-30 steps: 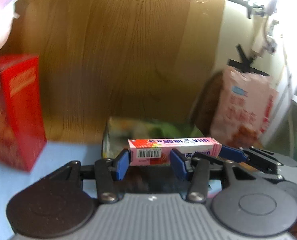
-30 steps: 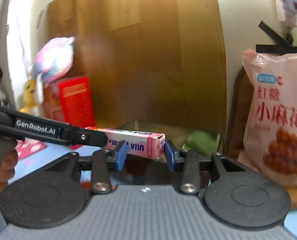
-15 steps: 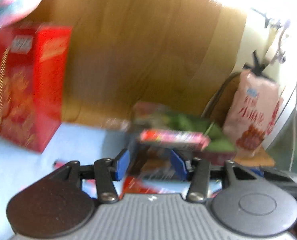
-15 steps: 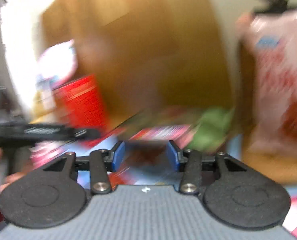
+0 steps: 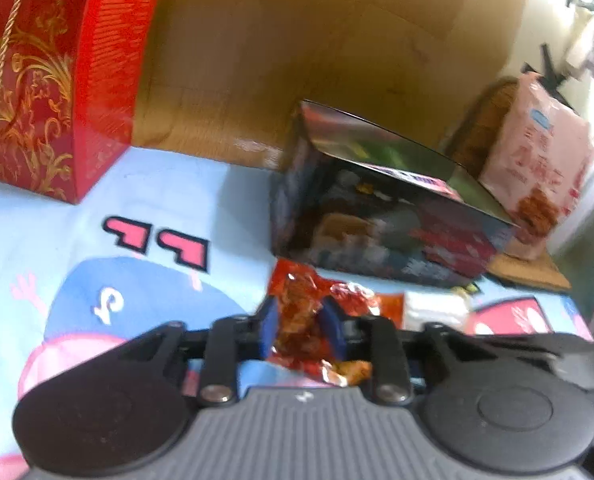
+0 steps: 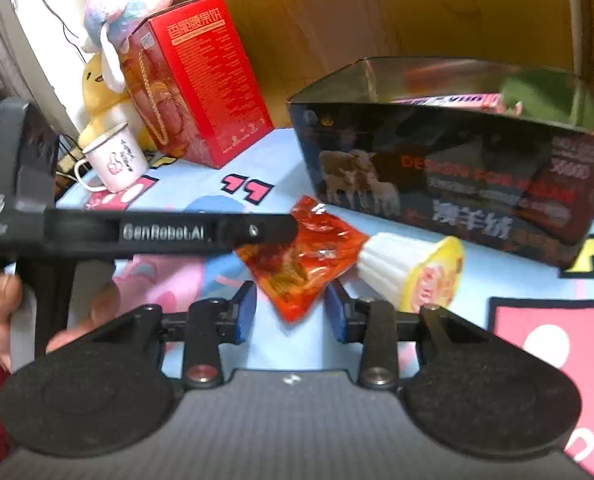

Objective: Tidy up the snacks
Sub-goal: 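Grasp the orange spicy-snack wrapper with the left tool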

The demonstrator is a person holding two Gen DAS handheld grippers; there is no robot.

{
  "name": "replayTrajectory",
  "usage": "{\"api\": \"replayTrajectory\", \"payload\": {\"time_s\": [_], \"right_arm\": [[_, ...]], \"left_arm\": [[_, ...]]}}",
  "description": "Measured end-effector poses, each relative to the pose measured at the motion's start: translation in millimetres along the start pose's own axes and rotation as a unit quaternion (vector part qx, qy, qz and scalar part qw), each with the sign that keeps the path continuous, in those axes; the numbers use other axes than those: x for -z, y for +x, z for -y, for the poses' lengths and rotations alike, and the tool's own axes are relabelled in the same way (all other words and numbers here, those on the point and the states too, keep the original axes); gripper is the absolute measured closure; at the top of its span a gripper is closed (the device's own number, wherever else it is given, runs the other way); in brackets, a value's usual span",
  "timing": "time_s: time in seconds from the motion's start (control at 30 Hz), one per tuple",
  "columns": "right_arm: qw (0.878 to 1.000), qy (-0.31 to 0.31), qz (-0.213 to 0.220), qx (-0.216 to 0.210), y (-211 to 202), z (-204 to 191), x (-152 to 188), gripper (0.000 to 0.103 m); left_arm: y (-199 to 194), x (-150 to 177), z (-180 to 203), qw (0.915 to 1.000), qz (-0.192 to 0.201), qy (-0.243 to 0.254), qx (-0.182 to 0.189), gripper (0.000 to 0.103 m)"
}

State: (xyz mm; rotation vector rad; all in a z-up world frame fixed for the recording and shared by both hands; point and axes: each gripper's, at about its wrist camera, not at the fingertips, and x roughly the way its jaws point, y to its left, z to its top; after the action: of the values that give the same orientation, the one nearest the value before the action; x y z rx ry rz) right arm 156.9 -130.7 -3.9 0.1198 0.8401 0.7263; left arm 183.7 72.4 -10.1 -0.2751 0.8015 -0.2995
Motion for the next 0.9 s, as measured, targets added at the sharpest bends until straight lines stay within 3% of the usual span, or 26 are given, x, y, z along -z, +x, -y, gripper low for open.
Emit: {"api": "replayTrajectory", "payload": {"time_s": [0.07,0.1,0.23,0.47,0.7,0.8,0.9], "right_arm": [[1.000,-0.004,-0.004,-0.002,2.6,-5.7,-0.1,0.074],[1.000,-0.011,-0.008,-0.004,3.6,-11.3,0.6,0.081],[0.999,-0.046,-0.024,-0.015,4.5,-38.3,9.2,0.085],[0.993,-0.091,-0.038,-0.061,-6.0,-99.5,38.5,0.090],[0.982,-0.098,-0.070,-0.148,-8.8,-159.7,74.7,0.088],[0.966,-0.109,-0.112,-0.206,-15.6,-171.2,90.9,0.083],[0.960,-0.121,-0.124,-0.218,-28.5,-168.8,100.3,0.075]], "left_arm": [[-10.7,7.5,2.4,0.9999,-0.006,0.005,0.008,0.087],[-15.8,12.0,1.3,0.9997,-0.014,0.001,0.021,0.087],[-43.4,37.8,-4.7,0.9997,-0.013,-0.011,0.019,0.090],[-112.8,84.6,-31.5,0.9989,0.019,-0.041,0.008,0.090],[-175.9,133.8,-57.0,0.9963,0.043,-0.075,-0.001,0.089],[-190.1,148.2,-66.1,0.9951,0.044,-0.089,0.002,0.086],[-198.8,156.0,-74.4,0.9936,0.049,-0.102,0.007,0.078]]}}
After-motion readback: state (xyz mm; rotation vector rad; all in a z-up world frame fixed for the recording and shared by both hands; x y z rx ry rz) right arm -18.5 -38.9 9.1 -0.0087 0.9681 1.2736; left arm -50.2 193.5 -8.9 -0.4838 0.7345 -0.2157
